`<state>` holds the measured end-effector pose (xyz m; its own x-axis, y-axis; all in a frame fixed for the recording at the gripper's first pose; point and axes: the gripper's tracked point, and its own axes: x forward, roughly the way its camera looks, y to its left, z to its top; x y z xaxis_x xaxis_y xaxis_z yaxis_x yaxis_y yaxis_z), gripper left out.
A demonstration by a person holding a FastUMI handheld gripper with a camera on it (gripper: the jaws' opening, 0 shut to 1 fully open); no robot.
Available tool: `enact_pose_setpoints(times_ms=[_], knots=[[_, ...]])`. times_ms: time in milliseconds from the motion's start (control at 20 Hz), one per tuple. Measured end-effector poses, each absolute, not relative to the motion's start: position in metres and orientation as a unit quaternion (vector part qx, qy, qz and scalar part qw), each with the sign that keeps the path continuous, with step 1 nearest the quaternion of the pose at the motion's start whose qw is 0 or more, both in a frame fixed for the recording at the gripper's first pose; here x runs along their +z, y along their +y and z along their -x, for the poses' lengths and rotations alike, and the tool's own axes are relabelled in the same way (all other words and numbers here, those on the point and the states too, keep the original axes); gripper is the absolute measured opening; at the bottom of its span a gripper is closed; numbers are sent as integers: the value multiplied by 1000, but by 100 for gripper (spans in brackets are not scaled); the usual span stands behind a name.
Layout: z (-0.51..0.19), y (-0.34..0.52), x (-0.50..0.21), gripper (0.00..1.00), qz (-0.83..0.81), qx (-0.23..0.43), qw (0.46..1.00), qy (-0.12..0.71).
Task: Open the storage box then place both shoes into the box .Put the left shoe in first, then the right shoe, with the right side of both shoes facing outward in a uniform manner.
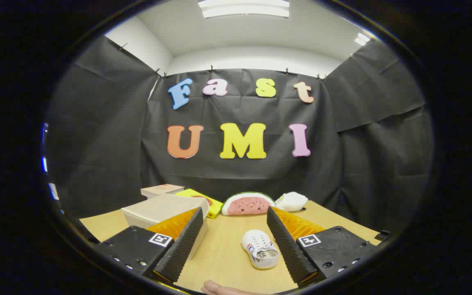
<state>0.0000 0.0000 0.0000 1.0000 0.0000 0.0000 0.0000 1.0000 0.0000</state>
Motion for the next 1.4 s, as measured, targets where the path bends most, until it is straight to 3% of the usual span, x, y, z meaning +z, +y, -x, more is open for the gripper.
enact_pose_setpoints(times_ms=[850, 1400], knots=[[-20, -59, -10, 95, -22, -11, 999, 42], [-117, -79, -53, 96, -84, -1, 985, 149]])
